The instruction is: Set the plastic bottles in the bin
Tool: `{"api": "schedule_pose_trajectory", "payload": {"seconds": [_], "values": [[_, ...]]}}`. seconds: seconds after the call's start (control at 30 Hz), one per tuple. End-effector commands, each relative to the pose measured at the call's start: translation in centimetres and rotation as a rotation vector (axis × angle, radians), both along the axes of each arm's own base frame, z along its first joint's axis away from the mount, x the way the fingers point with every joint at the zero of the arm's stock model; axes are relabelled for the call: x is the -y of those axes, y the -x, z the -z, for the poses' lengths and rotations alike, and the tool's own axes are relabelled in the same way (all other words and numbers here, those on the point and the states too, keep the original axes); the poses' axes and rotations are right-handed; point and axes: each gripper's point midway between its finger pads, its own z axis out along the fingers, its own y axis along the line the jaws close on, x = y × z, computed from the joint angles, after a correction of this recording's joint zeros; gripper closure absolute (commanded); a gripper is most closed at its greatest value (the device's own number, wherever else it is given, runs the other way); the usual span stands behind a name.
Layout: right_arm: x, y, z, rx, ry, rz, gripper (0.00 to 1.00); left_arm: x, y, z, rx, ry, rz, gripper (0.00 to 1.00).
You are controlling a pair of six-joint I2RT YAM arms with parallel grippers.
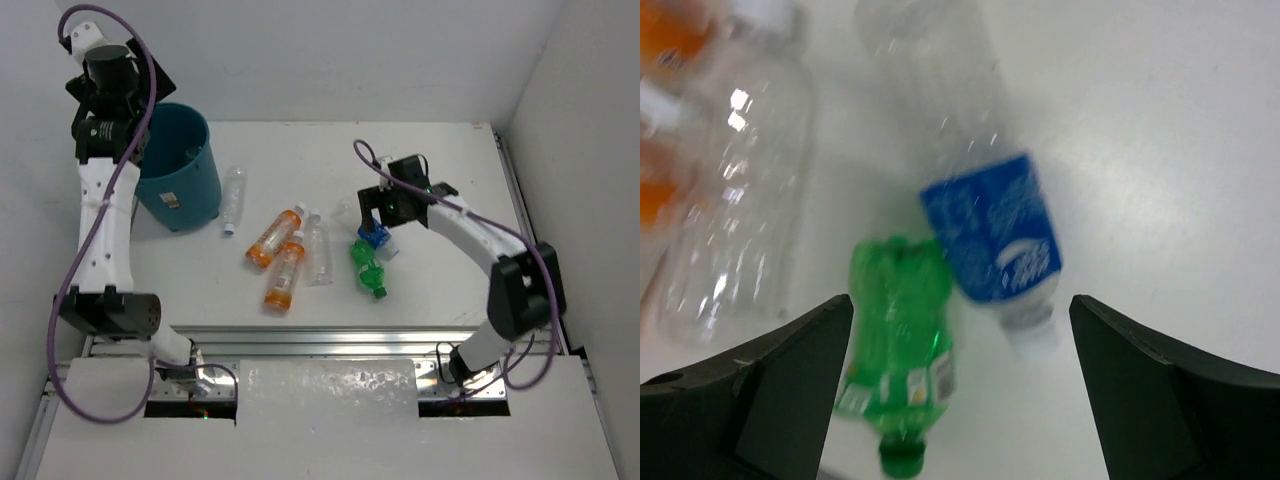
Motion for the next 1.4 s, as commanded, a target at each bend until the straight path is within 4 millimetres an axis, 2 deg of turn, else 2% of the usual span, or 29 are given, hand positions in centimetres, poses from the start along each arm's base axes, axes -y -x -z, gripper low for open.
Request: {"api": "schedule_pose_trajectory", "payload": {"seconds": [0.0, 0.03, 0.1, 0.13, 0.17, 0.2, 0.23, 0.27, 0.33, 0.4, 0.43, 0.5, 0.57, 0.63, 0.67, 0.73, 0.77, 0.8, 0.83, 0.87, 0.9, 0.93, 0.97, 1.0, 1.03, 1.1, 1.2, 1.23, 1.37], "values": [[0.4, -5.0, 0.0, 0.047, 0.090, -0.005, 0.11, 4.8, 4.3, -2.9, 0.074, 0.003, 0.167, 0.00], [0.5, -5.6, 0.6, 0.037, 0.106, -0.002, 0.13, 4.9, 6.6, -4.0, 0.119, -0.005, 0.171, 0.00], [0.3, -6.6, 1.4, 0.017, 0.118, -0.009, 0.15, 6.5, 8.6, -2.7, 0.122, -0.023, 0.229, 0.00], [0.2, -6.7, 3.4, -0.027, 0.134, -0.016, 0.20, 6.7, 9.4, -2.2, 0.124, -0.019, 0.236, 0.00], [0.2, -6.9, 4.0, -0.045, 0.145, -0.024, 0.22, 7.5, 9.4, -0.4, 0.099, -0.019, 0.274, 0.00], [0.2, -6.8, 4.8, -0.068, 0.154, -0.025, 0.25, 7.7, 10.7, -0.8, 0.124, -0.020, 0.284, 0.00], [0.4, -6.5, 6.4, -0.108, 0.169, -0.029, 0.28, 8.1, 11.1, -0.5, 0.125, -0.015, 0.300, 0.00], [0.5, -6.2, 7.1, -0.126, 0.177, -0.032, 0.29, 8.4, 11.4, 0.0, 0.117, -0.011, 0.316, 0.00], [0.4, -5.6, 8.3, -0.155, 0.174, -0.042, 0.30, 9.1, 11.7, 1.0, 0.099, 0.000, 0.353, 0.00], [0.9, -5.1, 9.4, -0.178, 0.188, -0.034, 0.36, 9.9, 11.8, 1.6, 0.089, 0.008, 0.394, 0.00], [1.9, -5.3, 9.7, -0.184, 0.205, -0.004, 0.39, 10.2, 11.8, 1.8, 0.085, 0.014, 0.408, 0.00], [3.3, -5.2, 10.4, -0.212, 0.218, 0.048, 0.55, 11.5, 11.6, 2.8, 0.071, 0.041, 0.467, 0.00], [5.4, -5.3, 9.9, -0.204, 0.228, 0.129, 0.66, 12.6, 11.3, 3.2, 0.079, 0.064, 0.521, 0.00], [6.0, -5.8, 8.5, -0.148, 0.216, 0.171, 0.73, 14.8, 11.0, 4.8, 0.058, 0.104, 0.616, 0.00], [6.1, -5.7, 6.5, -0.097, 0.199, 0.184, 0.76, 17.0, 10.9, 5.6, 0.060, 0.142, 0.706, 0.00], [5.5, -5.3, 4.1, -0.037, 0.142, 0.185, 0.81, 19.3, 10.6, 5.7, 0.080, 0.185, 0.778, 0.00], [4.6, -4.9, 2.5, -0.006, 0.080, 0.159, 0.81, 21.6, 11.1, 6.1, 0.074, 0.210, 0.867, 0.00], [4.1, -4.7, -1.7, 0.102, 0.015, 0.153, 0.81, 22.9, 11.3, 6.2, 0.078, 0.229, 0.919, 0.00], [3.2, -3.8, -2.9, 0.137, -0.058, 0.127, 0.80, 24.4, 11.3, 5.0, 0.136, 0.254, 0.980, 0.00], [1.0, -2.4, -5.0, 0.156, -0.180, 0.029, 0.80, 27.2, 12.5, 5.6, 0.130, 0.301, 1.124, 0.00], [-0.3, -0.8, -9.0, 0.233, -0.277, -0.054, 0.79, 28.6, 13.2, 5.3, 0.147, 0.330, 1.207, 0.00], [-1.7, 0.5, -10.5, 0.250, -0.357, -0.134, 0.79, 30.0, 13.6, 4.0, 0.203, 0.360, 1.283, 0.00], [-2.9, 1.9, -11.9, 0.253, -0.431, -0.205, 0.79, 32.4, 14.8, 4.2, 0.186, 0.392, 1.394, 0.00], [-4.6, 4.8, -14.6, 0.261, -0.548, -0.345, 0.79, 33.6, 15.4, 4.0, 0.189, 0.402, 1.444, 0.00], [-5.2, 5.8, -15.7, 0.268, -0.611, -0.377, 0.79, 35.7, 16.0, 3.3, 0.215, 0.393, 1.504, 0.00], [-6.1, 7.9, -17.5, 0.276, -0.690, -0.462, 0.79, 37.3, 16.4, 3.3, 0.206, 0.379, 1.533, 0.00], [-6.6, 10.4, -20.0, 0.327, -0.775, -0.551, 0.79, 39.2, 17.1, 3.0, 0.209, 0.381, 1.573, 0.00], [-6.9, 11.9, -21.1, 0.338, -0.825, -0.618, 0.78, 39.9, 17.5, 2.7, 0.221, 0.382, 1.597, 0.00], [-7.5, 14.7, -22.9, 0.307, -0.902, -0.761, 0.77, 42.3, 19.6, 1.9, 0.241, 0.396, 1.744, 0.00]]}}
